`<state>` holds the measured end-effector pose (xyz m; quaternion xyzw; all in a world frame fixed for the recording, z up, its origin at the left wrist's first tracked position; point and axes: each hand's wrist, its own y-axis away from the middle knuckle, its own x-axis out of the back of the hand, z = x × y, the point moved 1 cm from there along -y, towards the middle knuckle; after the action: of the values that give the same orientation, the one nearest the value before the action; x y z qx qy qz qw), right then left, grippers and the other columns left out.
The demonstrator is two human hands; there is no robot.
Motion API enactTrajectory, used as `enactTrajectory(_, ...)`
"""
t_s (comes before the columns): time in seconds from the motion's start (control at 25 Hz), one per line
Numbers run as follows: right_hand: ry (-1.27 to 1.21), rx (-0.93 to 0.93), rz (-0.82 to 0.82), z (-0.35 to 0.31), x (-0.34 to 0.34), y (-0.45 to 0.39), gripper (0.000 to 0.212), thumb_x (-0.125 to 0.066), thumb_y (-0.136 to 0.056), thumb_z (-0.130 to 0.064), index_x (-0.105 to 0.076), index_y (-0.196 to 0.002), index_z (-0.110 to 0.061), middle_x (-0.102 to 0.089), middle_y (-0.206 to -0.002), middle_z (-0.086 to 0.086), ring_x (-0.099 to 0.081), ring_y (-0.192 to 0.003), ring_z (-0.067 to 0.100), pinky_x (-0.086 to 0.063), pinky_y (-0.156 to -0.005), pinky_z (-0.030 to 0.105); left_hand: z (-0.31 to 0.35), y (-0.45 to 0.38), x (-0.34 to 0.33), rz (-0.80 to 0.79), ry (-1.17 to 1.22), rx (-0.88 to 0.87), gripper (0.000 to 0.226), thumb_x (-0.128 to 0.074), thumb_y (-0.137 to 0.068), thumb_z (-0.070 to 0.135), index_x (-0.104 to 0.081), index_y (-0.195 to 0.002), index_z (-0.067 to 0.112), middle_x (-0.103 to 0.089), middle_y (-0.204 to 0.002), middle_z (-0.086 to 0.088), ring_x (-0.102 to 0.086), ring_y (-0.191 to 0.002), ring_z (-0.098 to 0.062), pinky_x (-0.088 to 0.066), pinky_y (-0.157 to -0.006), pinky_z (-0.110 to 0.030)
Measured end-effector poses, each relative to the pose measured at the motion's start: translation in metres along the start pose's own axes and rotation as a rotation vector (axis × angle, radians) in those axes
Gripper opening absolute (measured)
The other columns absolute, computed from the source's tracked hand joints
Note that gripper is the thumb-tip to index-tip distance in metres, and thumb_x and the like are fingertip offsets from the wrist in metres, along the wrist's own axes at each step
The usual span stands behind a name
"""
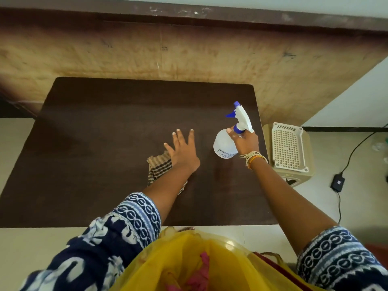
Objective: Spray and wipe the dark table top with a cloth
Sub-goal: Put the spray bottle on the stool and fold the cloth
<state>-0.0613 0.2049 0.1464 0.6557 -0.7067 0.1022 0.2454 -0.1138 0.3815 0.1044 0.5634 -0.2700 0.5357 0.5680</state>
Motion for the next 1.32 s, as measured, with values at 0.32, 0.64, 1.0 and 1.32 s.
enactTrajectory(0.32,0.073,-0.066,0.186,0.039,0.093,-0.063,0.04,-0.067,-0.09,-0.034,-0.062,-0.118,-0.006,-0.062,-0.1,0.004,-0.054,-0.091,0.017,-0.039,-0.083,0.027,0.124,-0.033,-0.005,-0.019,-0.036,-0.398,0.075,-0.054,-0.091,0.017,-0.014,-0.154,0.02,0.001,-0.162,-0.018,0.003,-0.151,-0.032,-0.01,-0.115,-0.067)
enactTrajectory(0.64,0.091,-0.121,0.115,0.133,0.202,-0.195,0.035,-0.071,-0.087,-0.021,-0.059,-0.11,0.003,-0.06,-0.096,0.01,-0.054,-0.084,0.017,-0.035,-0.056,0.005,0.287,-0.106,-0.038,-0.04,-0.08,-0.374,0.065,-0.051,-0.098,0.038,-0.021,-0.151,0.018,0.0,-0.161,-0.023,0.003,-0.15,-0.038,-0.009,-0.112,-0.07)
enactTrajectory(1.0,0.001,-0.351,0.042,0.255,0.223,-0.329,0.05,-0.085,-0.072,-0.014,-0.064,-0.116,-0.001,-0.067,-0.103,0.008,-0.061,-0.094,0.023,-0.046,-0.08,0.031,0.342,-0.194,-0.081,0.097,-0.199,-0.143,0.073,-0.052,-0.096,0.041,-0.015,-0.151,0.009,0.003,-0.159,-0.029,0.003,-0.148,-0.044,-0.01,-0.111,-0.072)
enactTrajectory(1.32,-0.036,-0.433,0.013,0.314,0.214,-0.379,0.048,-0.082,-0.07,0.001,-0.064,-0.114,0.004,-0.067,-0.107,0.013,-0.06,-0.092,0.02,-0.049,-0.085,0.032,0.348,-0.219,-0.116,0.237,-0.251,-0.089,0.055,-0.053,-0.091,0.036,-0.034,-0.136,0.012,-0.004,-0.158,-0.031,-0.002,-0.148,-0.045,-0.01,-0.111,-0.072)
